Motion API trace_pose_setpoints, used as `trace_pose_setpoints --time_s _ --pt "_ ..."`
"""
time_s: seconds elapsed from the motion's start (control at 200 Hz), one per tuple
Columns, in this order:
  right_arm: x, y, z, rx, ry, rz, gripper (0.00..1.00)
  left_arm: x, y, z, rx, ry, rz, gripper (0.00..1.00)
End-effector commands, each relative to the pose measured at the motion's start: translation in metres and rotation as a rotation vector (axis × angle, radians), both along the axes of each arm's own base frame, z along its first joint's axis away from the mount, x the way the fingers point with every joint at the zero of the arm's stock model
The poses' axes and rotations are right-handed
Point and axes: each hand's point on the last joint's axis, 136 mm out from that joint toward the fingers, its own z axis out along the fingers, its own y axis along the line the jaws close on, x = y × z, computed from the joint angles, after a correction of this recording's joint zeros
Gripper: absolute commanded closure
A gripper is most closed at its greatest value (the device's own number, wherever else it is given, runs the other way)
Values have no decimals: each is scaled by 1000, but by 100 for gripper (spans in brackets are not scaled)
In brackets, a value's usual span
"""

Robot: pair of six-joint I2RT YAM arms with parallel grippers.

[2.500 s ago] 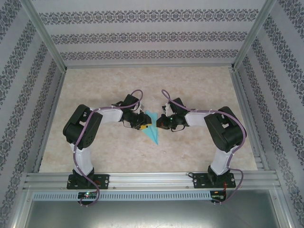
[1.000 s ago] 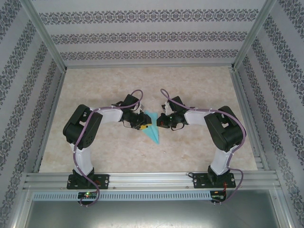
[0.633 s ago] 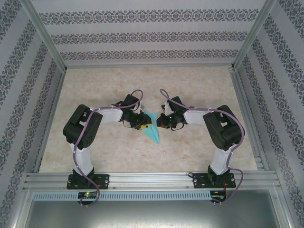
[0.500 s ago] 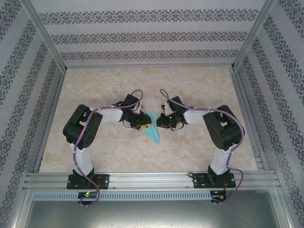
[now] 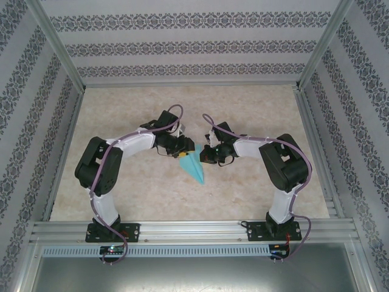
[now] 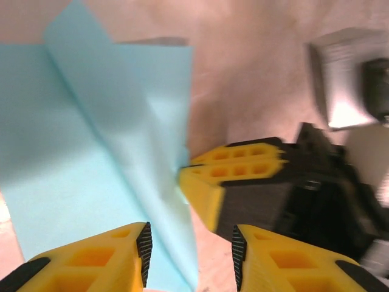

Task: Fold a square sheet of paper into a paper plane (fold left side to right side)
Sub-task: Fourth fold the wing at the center of the table.

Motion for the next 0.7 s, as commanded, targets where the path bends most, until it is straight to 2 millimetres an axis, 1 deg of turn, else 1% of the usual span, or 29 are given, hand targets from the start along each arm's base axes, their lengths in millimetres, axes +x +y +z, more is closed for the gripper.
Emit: trace_pose_setpoints --time_s 0.0,0.075,0.13,0.265,0.46,0.595,0.699 --pt "-10 -9 -18 -79 42 7 96 -5 -2 6 -1 6 -31 65" --pt "-10 -8 -18 -78 39 11 96 -2 -10 0 -39 31 -31 75" --pt "-11 -8 -18 -78 39 11 96 0 -15 -5 -51 44 -36 78" --pt "-11 -8 -18 -81 39 17 96 4 -25 -14 -77 67 -43 79" --pt "-11 -7 -17 -82 35 23 96 4 -31 -27 -70 90 -46 79" --pt "-11 -7 -16 -89 35 29 96 3 -31 -35 -58 101 -48 79" --pt "-11 -7 -17 -94 34 32 96 1 -26 -42 -16 105 -47 79"
